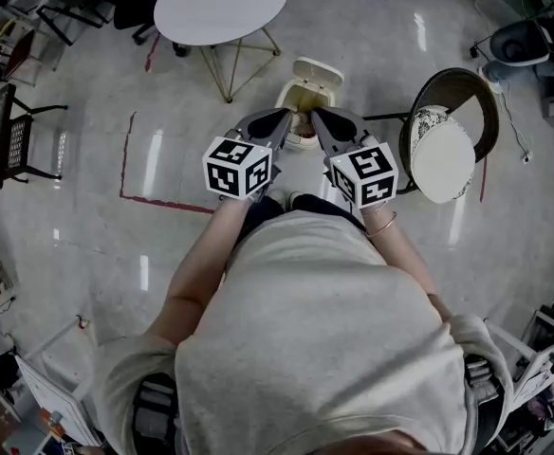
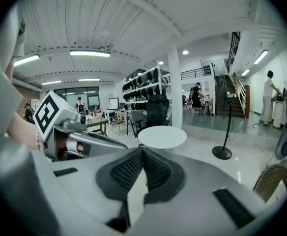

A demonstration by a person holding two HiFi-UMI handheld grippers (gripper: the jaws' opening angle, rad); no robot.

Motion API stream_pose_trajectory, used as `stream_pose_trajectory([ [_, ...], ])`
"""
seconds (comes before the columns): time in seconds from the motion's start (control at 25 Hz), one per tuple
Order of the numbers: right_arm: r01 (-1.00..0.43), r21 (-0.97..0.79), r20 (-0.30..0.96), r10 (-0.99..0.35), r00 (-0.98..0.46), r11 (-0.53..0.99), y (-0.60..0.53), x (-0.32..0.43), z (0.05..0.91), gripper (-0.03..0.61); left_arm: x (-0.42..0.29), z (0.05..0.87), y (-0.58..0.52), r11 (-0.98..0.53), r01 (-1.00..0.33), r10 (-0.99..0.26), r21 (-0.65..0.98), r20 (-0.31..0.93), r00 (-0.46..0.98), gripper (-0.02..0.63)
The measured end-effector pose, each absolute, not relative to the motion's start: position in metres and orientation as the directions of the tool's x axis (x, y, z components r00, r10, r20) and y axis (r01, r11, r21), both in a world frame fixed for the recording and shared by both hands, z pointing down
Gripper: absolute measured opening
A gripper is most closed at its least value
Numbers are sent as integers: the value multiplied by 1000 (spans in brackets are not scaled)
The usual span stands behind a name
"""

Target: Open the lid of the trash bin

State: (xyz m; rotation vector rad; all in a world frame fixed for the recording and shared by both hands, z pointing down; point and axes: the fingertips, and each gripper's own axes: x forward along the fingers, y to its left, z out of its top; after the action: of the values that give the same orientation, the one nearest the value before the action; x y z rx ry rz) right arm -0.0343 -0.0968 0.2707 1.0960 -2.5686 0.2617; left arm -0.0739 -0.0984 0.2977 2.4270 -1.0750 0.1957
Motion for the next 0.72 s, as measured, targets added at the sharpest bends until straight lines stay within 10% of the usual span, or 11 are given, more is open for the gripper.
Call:
stream_pose_trajectory([
  [0.72, -730, -43, 321, -682, -657, 682, -95, -34, 260, 6, -77, 293, -93, -528, -789, -742, 314, 281, 609, 8],
])
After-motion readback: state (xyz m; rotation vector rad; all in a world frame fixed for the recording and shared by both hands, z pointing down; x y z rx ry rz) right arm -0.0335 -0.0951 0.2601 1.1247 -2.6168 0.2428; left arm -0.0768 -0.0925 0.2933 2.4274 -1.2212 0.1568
